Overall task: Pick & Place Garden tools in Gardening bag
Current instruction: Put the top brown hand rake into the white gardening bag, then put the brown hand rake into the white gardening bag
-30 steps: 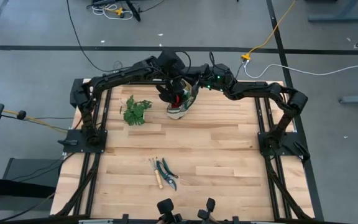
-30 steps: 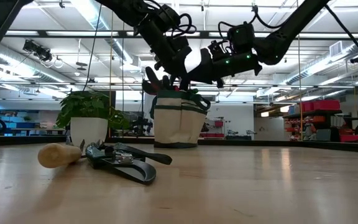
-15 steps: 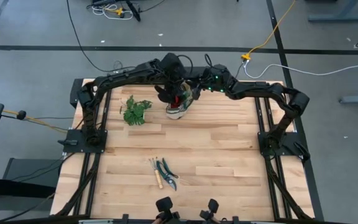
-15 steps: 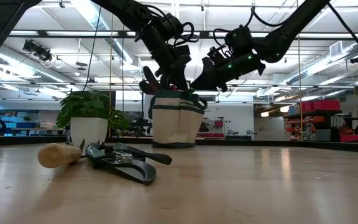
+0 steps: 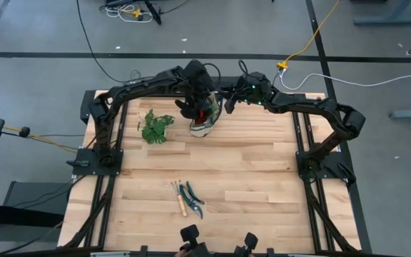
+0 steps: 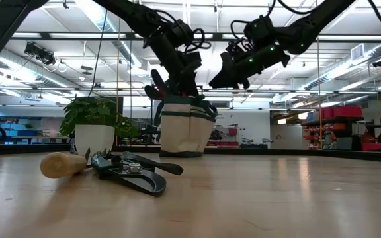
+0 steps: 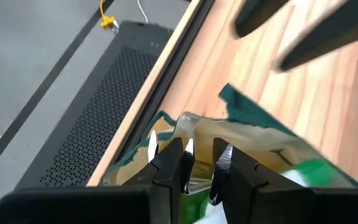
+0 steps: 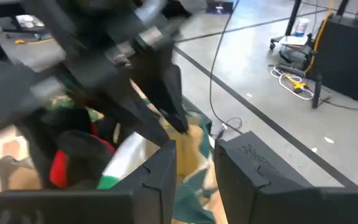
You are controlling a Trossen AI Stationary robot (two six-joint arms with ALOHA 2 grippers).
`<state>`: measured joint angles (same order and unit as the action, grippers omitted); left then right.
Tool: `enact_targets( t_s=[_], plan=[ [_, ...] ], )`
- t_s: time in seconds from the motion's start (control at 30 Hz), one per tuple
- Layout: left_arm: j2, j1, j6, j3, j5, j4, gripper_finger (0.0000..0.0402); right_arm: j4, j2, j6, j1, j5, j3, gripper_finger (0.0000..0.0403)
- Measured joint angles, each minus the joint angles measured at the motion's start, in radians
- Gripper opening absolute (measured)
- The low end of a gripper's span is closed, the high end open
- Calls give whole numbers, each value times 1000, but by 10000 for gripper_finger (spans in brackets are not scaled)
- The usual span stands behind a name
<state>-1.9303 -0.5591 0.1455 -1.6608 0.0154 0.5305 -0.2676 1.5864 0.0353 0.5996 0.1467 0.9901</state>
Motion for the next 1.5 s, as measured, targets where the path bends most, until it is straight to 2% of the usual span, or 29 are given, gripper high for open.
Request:
enact_targets(
  t_s=[0.3,0.53,0.7,1.03,1.5],
  plan=[
    [-35,-5,-45,0,-19,15,85,18,0,4,-15,0,0,107],
    [-22,-12,-82,0,-16,11,208,17,0,4,-15,0,0,107],
    [-22,-7,-82,0,-12,9,245,26,0,5,-14,0,0,107],
    [-19,-6,-82,-3,-11,22,243,27,1,4,-14,0,0,107],
    [-18,-6,-81,-116,-10,146,243,31,1,0,-14,0,0,107]
  ],
)
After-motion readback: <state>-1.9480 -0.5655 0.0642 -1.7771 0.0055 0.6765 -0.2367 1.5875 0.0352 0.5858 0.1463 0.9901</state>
